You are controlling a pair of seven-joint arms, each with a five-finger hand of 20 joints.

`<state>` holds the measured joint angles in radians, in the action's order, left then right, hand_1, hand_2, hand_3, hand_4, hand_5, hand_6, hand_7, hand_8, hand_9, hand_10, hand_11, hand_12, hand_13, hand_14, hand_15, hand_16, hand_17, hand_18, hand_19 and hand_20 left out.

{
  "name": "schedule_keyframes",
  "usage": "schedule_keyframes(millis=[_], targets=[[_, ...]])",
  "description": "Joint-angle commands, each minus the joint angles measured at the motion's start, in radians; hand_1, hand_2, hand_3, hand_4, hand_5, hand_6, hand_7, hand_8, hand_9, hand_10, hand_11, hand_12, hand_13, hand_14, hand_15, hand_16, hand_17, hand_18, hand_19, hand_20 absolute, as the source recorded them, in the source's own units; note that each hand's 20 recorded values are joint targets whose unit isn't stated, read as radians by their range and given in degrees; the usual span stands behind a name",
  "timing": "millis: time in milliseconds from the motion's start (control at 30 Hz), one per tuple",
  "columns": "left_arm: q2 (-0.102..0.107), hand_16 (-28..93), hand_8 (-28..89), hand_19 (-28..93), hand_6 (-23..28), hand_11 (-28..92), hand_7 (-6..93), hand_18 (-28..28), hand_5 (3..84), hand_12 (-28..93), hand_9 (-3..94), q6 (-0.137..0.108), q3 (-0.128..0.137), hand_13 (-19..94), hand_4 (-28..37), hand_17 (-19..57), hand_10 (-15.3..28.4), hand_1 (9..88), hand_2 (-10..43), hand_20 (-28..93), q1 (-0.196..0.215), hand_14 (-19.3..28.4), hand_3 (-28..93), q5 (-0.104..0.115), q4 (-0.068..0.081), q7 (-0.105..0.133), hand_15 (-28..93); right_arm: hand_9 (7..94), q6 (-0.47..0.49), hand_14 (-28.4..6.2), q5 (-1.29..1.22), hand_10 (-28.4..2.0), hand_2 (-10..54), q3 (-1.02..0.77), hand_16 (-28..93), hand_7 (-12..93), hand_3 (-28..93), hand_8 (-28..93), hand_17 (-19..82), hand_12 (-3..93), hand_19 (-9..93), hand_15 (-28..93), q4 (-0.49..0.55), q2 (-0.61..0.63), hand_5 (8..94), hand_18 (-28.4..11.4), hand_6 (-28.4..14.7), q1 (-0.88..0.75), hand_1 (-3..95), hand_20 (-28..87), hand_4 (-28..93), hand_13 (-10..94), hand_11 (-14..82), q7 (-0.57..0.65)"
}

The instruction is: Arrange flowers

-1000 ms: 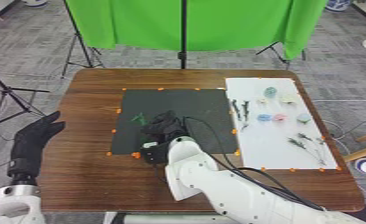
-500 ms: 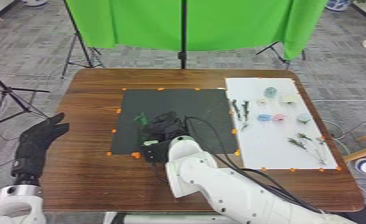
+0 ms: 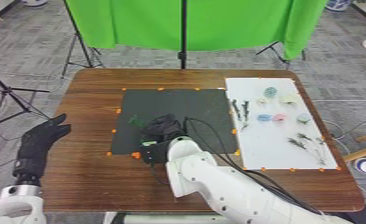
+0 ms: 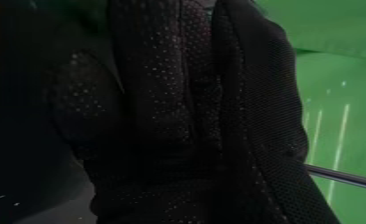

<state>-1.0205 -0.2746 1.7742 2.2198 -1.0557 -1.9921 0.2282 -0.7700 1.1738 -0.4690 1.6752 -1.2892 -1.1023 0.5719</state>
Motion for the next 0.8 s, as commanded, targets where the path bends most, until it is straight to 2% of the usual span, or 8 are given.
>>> schedule_keyframes(millis=[33,300,467,500,533,567,633,800], targets=[[-0.012,-2,-6,17,6.8,20,9.0,13.4,47.1,9,47.8,0.013,0.000,38,-28.3,8.1,15.5,24.8,10.7,16,0.010,17.9,66,-0.006,-0.003,-0.012,17,86.8,0.000,-3.8,-0.005,-13.7,-7.2,0.001,20,23,-28,12,73,26.7,67,34,0.016,-0.004,73.5,-6.4,-6.7,-0.012,89.1,33,46,94,9.0,-0.006],[-0.015,-2,-6,18,6.8,20,9.0,13.4,46.9,9,47.7,0.015,0.004,38,-28.3,8.0,15.6,25.0,10.2,16,0.014,18.0,66,-0.007,-0.004,-0.012,17,86.3,0.014,-4.0,0.117,-13.9,-7.2,0.011,21,23,-28,13,73,26.2,67,33,0.004,0.005,72.9,-6.8,-6.6,-0.016,88.5,34,46,94,10.0,-0.015],[-0.020,-2,-6,18,6.8,20,9.1,13.5,47.0,9,47.8,0.015,0.017,38,-28.3,7.9,15.6,25.1,10.1,16,0.026,18.0,66,-0.005,-0.009,-0.013,17,84.6,0.036,-4.4,0.272,-15.1,-6.7,0.043,23,23,-24,14,74,20.1,66,36,-0.015,0.030,72.9,-7.2,-6.4,-0.011,81.9,39,45,94,18.6,-0.004],[-0.020,-2,-6,18,6.7,20,9.1,13.5,46.9,9,47.8,0.016,0.018,38,-28.3,7.9,15.6,25.1,10.0,16,0.028,18.0,66,-0.006,-0.010,-0.014,17,84.4,0.051,-4.4,0.299,-15.2,-8.1,0.046,23,23,16,14,75,18.7,63,36,-0.017,0.036,72.9,-7.2,-6.4,-0.010,67.3,46,16,94,19.4,0.005],[-0.020,-2,-6,18,6.7,20,9.1,13.5,46.9,9,47.7,0.017,0.018,38,-28.3,7.9,15.6,25.1,10.0,16,0.028,18.0,66,-0.007,-0.010,-0.015,17,84.4,0.073,-4.5,0.331,-15.4,-9.2,0.049,23,23,47,14,76,18.3,61,37,-0.019,0.042,72.8,-7.2,-6.4,-0.011,55.7,51,-6,94,19.8,0.011],[-0.021,-2,-6,18,6.7,20,9.1,13.4,46.9,9,47.7,0.018,0.019,38,-28.3,7.9,15.6,25.2,10.0,16,0.029,18.0,66,-0.008,-0.011,-0.015,17,84.1,0.080,-4.7,0.352,-15.7,-9.4,0.056,23,23,55,13,76,18.1,61,37,-0.025,0.047,72.7,-7.2,-6.5,-0.011,51.5,52,-11,94,19.5,0.006],[-0.019,-2,-6,18,6.7,20,9.1,13.5,46.9,9,47.8,0.019,0.018,38,-28.3,7.9,15.6,25.2,10.0,16,0.026,18.0,66,-0.006,-0.010,-0.016,17,83.6,0.095,-4.9,0.404,-16.1,-9.5,0.069,23,22,60,10,76,18.1,62,38,-0.025,0.061,72.0,-7.3,-6.6,-0.015,47.2,51,-13,94,19.2,0.014],[-0.022,-2,-6,18,6.7,20,9.1,13.5,46.9,9,47.8,0.023,0.025,38,-28.3,7.9,15.6,25.2,10.0,16,0.034,18.0,66,-0.007,-0.014,-0.016,17,82.1,0.159,-5.5,0.498,-16.8,-6.4,0.087,23,21,65,-7,76,17.5,65,39,-0.028,0.087,69.1,-7.7,-6.0,-0.020,36.9,48,-12,94,18.0,0.014]])
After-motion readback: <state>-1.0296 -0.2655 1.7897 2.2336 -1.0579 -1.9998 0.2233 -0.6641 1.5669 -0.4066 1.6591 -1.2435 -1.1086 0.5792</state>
